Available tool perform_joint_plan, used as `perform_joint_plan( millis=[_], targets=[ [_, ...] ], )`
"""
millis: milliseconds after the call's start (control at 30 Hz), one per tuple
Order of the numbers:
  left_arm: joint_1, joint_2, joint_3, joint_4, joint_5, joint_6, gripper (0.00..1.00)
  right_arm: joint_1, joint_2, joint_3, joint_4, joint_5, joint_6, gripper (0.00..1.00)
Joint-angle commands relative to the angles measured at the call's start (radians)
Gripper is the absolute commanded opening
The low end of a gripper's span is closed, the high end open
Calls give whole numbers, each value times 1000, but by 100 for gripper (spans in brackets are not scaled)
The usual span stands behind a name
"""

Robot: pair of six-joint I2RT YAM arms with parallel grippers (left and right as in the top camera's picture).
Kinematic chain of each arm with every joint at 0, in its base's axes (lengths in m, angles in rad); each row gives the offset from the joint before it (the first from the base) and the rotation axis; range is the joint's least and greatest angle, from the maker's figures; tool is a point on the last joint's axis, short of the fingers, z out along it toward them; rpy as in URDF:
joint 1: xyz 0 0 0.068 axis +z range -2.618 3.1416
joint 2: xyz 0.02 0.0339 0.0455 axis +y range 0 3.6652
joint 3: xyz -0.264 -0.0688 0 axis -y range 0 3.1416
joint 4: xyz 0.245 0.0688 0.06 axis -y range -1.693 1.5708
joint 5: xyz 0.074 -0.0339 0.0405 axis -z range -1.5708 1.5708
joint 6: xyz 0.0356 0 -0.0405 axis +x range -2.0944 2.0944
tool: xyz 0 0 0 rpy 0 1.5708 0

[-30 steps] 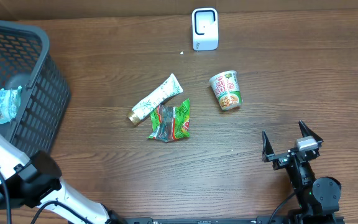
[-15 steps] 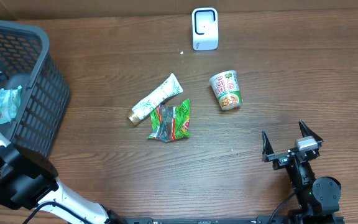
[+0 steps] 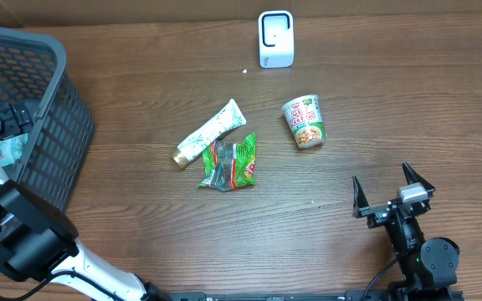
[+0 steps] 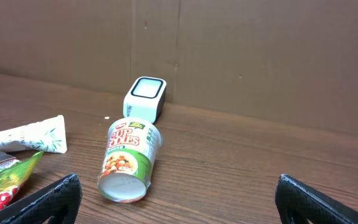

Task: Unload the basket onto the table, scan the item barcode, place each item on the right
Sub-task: 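Lower the left gripper into the basket and grasp the mint-green wipes pack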

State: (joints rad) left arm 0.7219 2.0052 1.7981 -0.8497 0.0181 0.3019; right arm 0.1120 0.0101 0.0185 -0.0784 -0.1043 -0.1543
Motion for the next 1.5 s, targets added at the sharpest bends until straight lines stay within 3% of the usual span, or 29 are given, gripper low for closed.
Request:
perform_joint_plan(
  millis=[0,400,733,933,967,1033,1167,1267,1367,1467],
  targets=[
    [18,36,-18,25,6,47,99,-3,-7,-11,5,-1,0,100],
    [37,201,-18,92,8,88,99,-3,-7,-11,5,-1,0,100],
    [37,219,-18,210,1,88,100,-3,-7,-11,5,-1,0,100],
    [37,264,-18,206,1,87,99,-3,-7,-11,5,-1,0,100],
    [37,270,-18,185,1,79,82,-3,-7,-11,5,-1,0,100],
    [37,270,-18,181,1,41,70,-3,-7,-11,5,-1,0,100],
    [37,267,-15,173,1,-56,36,-3,-7,-11,5,-1,0,100],
    [35,248,-14,141,2,-148,24,-3,-7,-11,5,-1,0,100],
    [21,178,-8,84,0,-255,20,-3,-7,-11,5,-1,0,100],
    [10,91,6,55,28,-398,22,-3,-7,-11,5,-1,0,100]
  ],
)
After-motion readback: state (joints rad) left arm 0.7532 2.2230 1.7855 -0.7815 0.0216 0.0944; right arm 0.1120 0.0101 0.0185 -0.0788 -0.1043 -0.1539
